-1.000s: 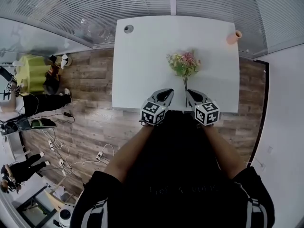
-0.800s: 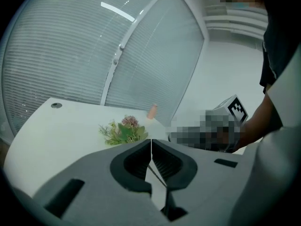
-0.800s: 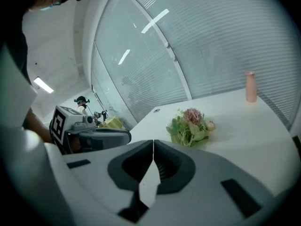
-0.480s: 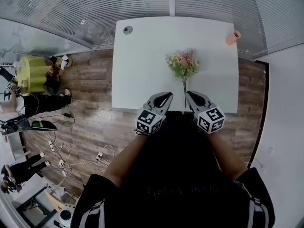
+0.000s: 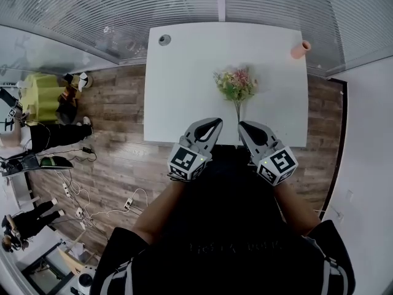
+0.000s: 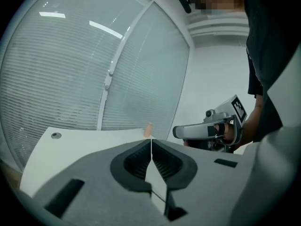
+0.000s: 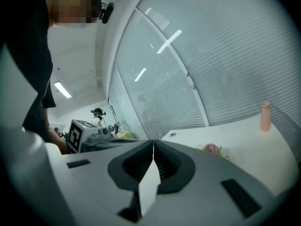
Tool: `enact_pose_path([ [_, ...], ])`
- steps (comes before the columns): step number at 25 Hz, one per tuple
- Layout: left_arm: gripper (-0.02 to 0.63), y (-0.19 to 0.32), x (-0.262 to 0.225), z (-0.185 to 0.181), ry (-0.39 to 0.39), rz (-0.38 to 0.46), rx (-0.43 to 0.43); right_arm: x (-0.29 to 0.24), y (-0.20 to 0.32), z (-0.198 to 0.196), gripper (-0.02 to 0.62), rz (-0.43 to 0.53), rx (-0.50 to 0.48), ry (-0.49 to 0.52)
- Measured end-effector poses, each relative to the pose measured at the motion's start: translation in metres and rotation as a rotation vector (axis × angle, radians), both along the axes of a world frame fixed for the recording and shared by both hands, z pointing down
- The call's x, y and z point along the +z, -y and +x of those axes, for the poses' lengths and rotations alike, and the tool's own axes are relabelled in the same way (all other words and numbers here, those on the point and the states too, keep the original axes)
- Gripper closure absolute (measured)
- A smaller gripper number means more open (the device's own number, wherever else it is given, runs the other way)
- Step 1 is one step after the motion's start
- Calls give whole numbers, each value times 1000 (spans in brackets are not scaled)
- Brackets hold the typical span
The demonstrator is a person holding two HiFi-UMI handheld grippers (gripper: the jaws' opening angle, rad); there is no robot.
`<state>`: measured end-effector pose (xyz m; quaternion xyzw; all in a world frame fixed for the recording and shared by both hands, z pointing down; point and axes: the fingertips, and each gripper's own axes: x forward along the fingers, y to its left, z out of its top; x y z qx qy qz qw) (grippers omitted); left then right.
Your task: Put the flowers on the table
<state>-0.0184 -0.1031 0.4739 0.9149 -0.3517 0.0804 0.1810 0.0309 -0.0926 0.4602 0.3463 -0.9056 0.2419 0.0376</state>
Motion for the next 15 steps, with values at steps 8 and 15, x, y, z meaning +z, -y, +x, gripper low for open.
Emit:
enact_pose_path([
  [8, 584, -6, -26, 1, -13, 72, 34, -32, -5, -12, 565, 107, -39, -30],
  [15, 584, -4, -52, -2, -39, 111, 27, -57, -4, -13, 565, 128, -15, 7],
])
